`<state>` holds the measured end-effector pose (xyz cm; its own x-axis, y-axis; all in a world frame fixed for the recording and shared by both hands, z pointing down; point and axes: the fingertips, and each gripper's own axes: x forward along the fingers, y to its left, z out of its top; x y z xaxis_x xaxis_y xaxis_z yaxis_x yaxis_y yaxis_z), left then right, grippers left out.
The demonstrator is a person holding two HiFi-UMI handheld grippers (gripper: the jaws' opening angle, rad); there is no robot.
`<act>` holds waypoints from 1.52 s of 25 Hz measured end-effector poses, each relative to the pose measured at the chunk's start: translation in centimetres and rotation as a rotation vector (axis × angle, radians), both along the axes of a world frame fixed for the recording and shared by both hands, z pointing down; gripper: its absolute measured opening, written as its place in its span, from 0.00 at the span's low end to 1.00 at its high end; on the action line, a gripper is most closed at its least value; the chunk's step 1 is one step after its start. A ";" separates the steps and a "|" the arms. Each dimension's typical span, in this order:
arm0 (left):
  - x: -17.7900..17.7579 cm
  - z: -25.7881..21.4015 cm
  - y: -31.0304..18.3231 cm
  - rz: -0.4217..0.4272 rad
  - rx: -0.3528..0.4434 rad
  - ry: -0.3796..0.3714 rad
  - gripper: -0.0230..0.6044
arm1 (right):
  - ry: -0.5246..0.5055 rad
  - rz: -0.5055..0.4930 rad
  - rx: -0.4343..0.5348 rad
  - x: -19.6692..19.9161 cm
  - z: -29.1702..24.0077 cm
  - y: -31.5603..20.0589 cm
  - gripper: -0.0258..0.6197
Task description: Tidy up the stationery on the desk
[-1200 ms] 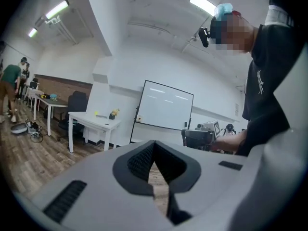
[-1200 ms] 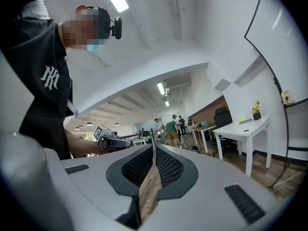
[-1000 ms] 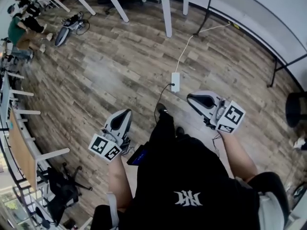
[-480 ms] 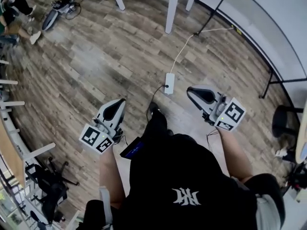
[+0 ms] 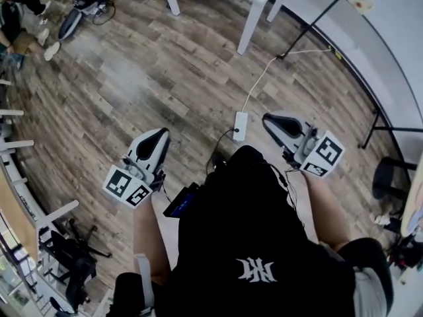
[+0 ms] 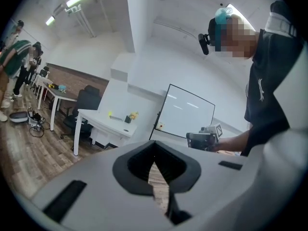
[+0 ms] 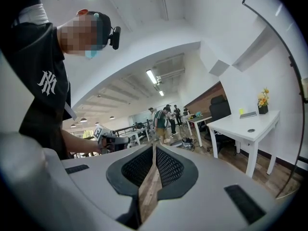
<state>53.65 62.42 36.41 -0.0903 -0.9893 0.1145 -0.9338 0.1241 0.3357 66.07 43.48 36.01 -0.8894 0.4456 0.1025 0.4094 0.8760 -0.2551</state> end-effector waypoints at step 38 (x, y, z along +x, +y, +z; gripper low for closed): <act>-37.7 -2.0 -33.7 0.141 -0.036 -0.038 0.04 | -0.104 0.104 -0.041 -37.9 -2.0 -31.0 0.11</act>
